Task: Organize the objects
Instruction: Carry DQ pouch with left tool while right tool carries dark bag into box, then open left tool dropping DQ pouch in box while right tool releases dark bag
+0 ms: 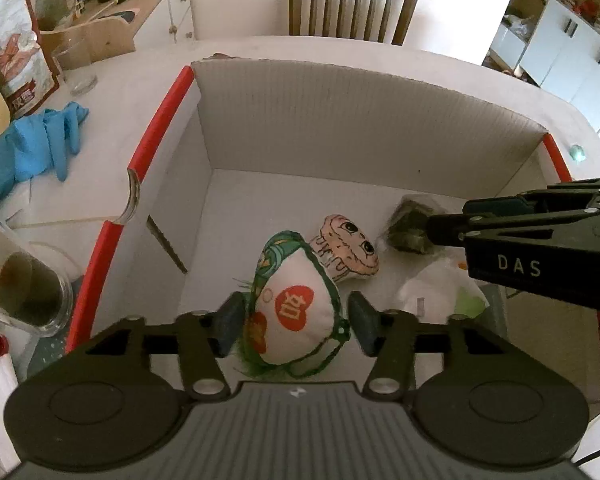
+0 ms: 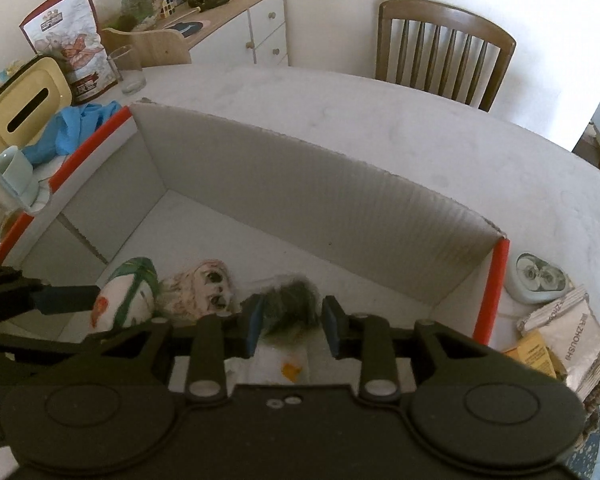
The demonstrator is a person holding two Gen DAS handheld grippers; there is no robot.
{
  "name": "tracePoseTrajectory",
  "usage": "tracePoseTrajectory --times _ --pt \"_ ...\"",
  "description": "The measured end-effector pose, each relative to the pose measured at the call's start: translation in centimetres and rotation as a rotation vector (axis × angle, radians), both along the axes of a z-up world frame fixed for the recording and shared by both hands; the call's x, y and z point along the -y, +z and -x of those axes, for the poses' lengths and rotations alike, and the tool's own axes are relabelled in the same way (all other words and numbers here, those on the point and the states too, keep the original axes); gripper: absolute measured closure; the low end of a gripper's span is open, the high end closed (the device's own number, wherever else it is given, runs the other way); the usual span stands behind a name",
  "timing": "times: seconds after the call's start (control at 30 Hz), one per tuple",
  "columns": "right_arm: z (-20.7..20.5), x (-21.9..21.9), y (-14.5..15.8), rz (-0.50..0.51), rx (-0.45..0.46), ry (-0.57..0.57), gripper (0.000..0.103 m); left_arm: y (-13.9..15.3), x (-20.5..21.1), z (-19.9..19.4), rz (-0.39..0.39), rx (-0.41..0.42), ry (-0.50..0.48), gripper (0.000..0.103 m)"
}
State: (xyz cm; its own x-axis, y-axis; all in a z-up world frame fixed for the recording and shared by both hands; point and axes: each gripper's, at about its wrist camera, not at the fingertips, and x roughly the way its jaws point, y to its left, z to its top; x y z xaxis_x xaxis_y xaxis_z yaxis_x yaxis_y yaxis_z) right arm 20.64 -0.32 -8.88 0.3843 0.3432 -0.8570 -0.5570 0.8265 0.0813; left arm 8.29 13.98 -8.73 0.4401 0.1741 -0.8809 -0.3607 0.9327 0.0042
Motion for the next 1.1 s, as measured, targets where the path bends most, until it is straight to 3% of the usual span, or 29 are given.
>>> tracePoseTrajectory --times 0.33,0.8,0.97,1.1 --pt "0.9 1.3 1.2 -0.043 0.01 0.003 0.058 0.8 0.8 0.6 -0.008 0.032 0.009 0.036" --pt "4.4 4.8 5.3 -0.165 0.063 0.045 0.056 4.3 2.5 3.2 -0.021 0.147 0.012 0.031" --pt "5.8 6.7 6.8 -0.213 0.096 0.04 0.044 5.9 3.6 4.1 -0.032 0.184 -0.005 0.026" --pt "6.8 8.4 8.0 -0.259 0.11 0.036 0.04 7.0 4.5 4.8 -0.034 0.208 -0.017 0.026"
